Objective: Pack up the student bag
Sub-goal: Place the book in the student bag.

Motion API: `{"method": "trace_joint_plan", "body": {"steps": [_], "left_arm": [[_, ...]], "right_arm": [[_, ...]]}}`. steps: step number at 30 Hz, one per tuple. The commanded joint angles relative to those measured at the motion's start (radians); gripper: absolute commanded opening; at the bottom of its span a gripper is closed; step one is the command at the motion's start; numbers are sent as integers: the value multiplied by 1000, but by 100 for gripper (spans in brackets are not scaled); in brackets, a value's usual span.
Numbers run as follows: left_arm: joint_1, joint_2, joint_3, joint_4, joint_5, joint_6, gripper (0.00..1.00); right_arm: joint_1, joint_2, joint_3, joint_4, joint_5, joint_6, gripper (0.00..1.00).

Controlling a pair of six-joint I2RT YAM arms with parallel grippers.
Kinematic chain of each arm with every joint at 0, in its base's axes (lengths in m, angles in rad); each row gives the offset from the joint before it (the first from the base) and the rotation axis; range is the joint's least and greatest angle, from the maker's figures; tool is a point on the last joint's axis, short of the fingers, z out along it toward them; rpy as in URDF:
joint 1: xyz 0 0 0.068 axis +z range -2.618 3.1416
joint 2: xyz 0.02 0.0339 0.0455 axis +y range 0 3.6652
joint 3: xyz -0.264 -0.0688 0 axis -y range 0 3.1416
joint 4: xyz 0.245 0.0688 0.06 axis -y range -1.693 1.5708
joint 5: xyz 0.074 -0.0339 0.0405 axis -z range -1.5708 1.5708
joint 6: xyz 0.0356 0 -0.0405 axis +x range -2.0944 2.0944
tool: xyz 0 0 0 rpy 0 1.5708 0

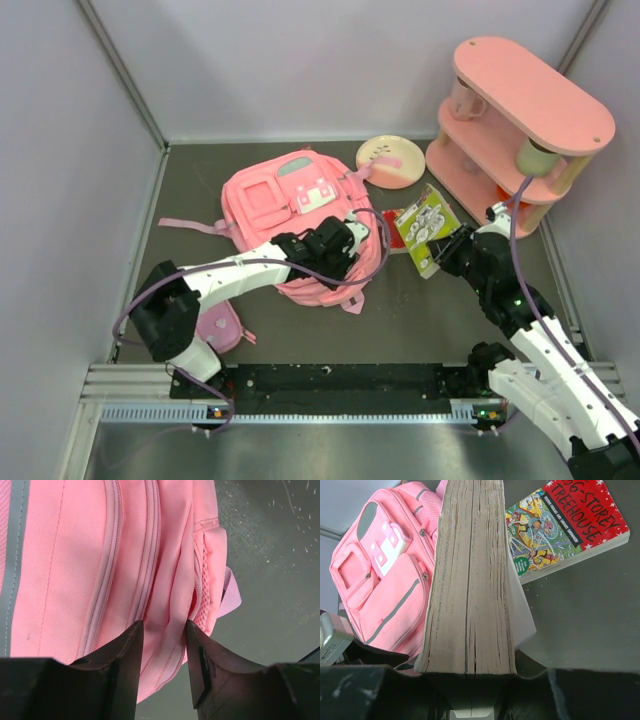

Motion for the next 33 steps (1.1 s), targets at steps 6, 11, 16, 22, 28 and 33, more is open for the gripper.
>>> {"method": "trace_joint_plan", "body": {"steps": [6, 11, 16, 22, 28, 33], "left_arm": [[2, 35, 33, -5, -19, -26, 11], [5, -23, 40, 16, -10, -58, 0], [18, -136, 72, 39, -51, -99, 0], [68, -224, 152, 42, -148, -142, 0], [101, -282, 278, 9, -304, -208, 0], [103, -293, 313, 12, -329, -211, 0]], "right_arm": [[-16, -14, 60, 104, -18, 13, 0], [-22, -20, 60, 93, -27, 7, 0], [-30, -43, 49, 67, -38, 9, 0], [-33, -68, 46, 47, -58, 6, 0], [-36, -55, 69, 32, -180, 47, 0], [-36, -29, 30, 174, -474, 176, 0]]}}
